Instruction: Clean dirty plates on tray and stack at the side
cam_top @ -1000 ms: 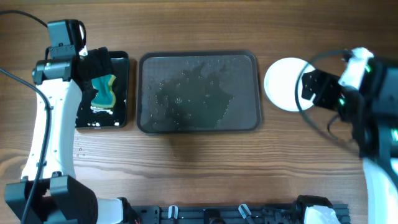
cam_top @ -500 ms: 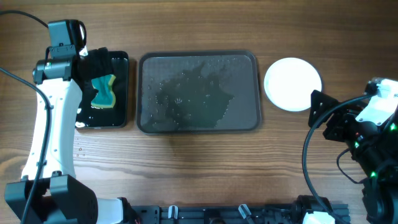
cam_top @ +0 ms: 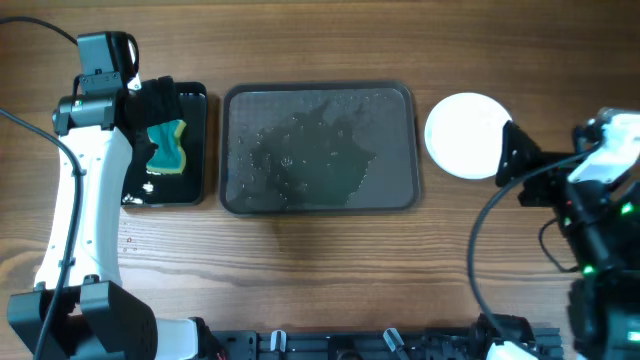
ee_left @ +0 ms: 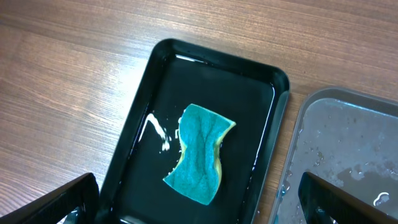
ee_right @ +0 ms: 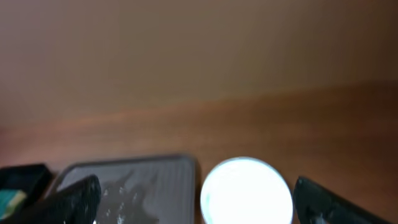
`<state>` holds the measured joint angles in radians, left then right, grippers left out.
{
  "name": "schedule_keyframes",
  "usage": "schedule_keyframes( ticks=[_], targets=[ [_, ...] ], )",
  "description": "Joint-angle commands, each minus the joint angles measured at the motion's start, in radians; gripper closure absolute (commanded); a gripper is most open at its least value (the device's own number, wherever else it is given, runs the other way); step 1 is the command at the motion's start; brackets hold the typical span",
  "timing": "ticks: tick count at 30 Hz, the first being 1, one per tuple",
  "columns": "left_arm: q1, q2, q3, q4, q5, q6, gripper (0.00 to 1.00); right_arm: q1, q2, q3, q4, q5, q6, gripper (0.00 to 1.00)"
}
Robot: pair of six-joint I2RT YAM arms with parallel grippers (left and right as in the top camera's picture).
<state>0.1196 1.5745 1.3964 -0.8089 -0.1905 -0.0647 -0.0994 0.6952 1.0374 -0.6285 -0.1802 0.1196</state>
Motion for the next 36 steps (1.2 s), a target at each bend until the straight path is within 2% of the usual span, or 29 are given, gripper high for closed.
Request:
schedule_keyframes(
  ticks=[1, 4, 7, 11, 16, 24, 36],
  targets=[
    [0.0, 0.005, 0.005, 0.0, -0.009, -0.002, 0.0, 0.003, -0.138, -0.231, 0.183, -0.022, -0.041, 0.0],
    [0.0, 0.005, 0.005, 0.0, -0.009, -0.002, 0.0, 0.008, -0.272, -0.438, 0.375, -0.032, -0.04, 0.0],
    [0.0, 0.005, 0.005, 0.0, -0.009, -0.002, 0.0, 0.027, -0.397, -0.615, 0.492, -0.032, -0.039, 0.0],
    [0.0, 0.005, 0.005, 0.0, -0.009, -0.002, 0.0, 0.065, -0.538, -0.807, 0.588, -0.02, -0.042, 0.0],
    [0.0, 0.005, 0.005, 0.0, -0.009, -0.002, 0.0, 0.103, -0.642, -0.954, 0.653, 0.028, -0.039, 0.0],
    [0.0, 0.005, 0.005, 0.0, -0.009, -0.002, 0.0, 0.119, -0.693, -1.033, 0.66, 0.097, -0.038, 0.0],
    [0.0, 0.005, 0.005, 0.0, -0.009, -0.002, 0.0, 0.119, -0.692, -1.032, 0.632, 0.103, -0.039, 0.0]
  ],
)
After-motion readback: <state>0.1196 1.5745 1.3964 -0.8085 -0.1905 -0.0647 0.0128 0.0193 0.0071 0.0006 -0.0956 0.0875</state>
